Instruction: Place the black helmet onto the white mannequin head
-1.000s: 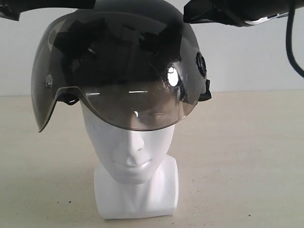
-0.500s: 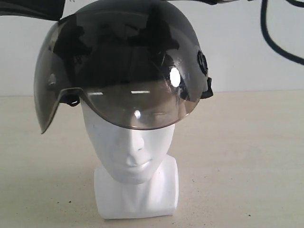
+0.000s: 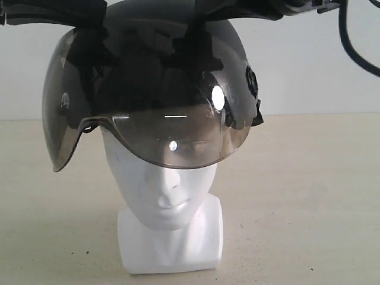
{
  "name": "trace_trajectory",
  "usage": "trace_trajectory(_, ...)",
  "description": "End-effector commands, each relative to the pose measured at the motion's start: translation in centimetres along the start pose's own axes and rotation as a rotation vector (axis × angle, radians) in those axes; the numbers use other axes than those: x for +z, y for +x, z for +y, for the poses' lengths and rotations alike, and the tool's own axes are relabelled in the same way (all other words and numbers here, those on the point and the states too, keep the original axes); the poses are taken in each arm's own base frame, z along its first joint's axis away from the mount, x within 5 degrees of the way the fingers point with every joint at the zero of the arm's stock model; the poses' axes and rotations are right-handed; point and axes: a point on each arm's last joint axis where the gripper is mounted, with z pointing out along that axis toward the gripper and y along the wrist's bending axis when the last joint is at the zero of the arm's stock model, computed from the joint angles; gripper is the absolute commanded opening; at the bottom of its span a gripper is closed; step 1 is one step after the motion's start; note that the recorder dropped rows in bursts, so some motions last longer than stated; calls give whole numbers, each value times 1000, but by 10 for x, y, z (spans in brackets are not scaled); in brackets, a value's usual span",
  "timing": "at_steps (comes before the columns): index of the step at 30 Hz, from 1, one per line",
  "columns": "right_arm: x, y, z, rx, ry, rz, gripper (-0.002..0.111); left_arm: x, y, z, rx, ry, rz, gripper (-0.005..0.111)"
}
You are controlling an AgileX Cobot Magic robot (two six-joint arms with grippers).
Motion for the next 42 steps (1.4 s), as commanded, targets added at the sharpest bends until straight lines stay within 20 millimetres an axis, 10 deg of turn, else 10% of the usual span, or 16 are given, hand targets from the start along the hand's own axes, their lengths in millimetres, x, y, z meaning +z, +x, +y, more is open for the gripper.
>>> trace_trajectory(1,5,16,-2,7,5,155,0,9,16,-11,-6,60,95,4)
trace_trajectory(42,-21,35,6,17,-37,364,0,-10,70,-38,-75,119,92,4)
